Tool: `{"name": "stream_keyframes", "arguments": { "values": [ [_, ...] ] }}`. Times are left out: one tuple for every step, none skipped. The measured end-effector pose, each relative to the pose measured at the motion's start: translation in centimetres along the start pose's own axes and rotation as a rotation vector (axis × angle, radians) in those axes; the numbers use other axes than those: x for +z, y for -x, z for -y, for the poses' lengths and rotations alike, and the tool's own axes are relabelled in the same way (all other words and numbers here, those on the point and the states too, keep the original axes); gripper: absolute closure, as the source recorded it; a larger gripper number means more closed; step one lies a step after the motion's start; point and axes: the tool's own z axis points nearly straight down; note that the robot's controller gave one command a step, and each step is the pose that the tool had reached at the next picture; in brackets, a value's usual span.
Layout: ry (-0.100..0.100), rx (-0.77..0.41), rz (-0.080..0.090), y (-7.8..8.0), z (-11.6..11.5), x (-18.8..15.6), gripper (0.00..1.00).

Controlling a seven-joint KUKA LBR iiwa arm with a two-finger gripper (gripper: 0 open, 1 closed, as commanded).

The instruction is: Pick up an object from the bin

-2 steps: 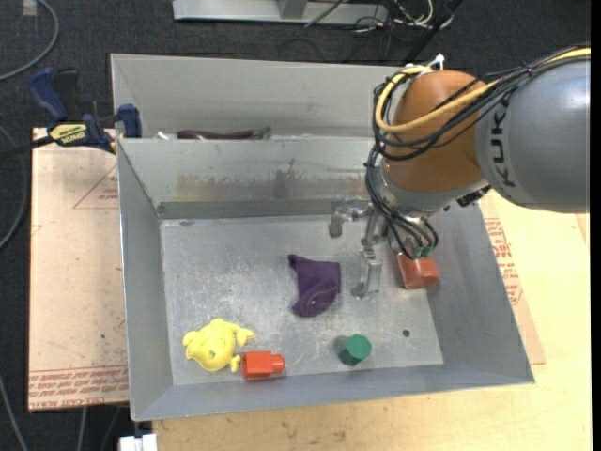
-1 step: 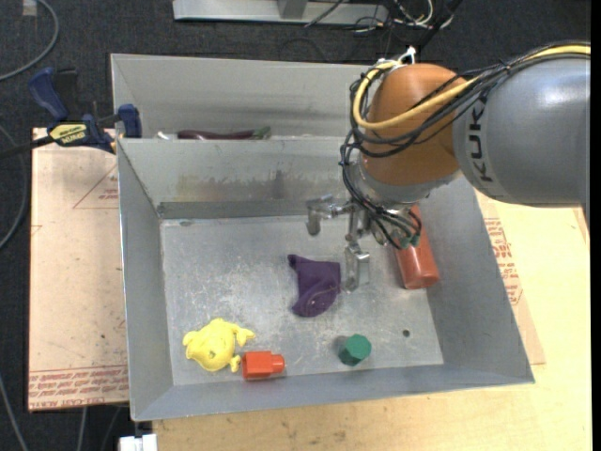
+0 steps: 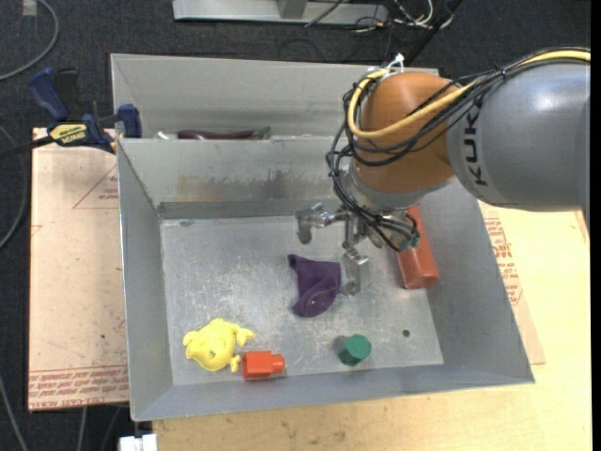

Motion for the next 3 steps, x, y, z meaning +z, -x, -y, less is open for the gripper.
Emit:
{"name": "stream_keyframes", "arguments": {
  "values": [
    [0.001,0.145,0.0,-0.2,-0.3,3.7,0.0],
    [0.0,-0.261,0.005,-0.4,-1.0,6.7,1.0],
    [0.0,-0.313,0.005,-0.4,-1.0,7.0,1.0]
  ]
}}
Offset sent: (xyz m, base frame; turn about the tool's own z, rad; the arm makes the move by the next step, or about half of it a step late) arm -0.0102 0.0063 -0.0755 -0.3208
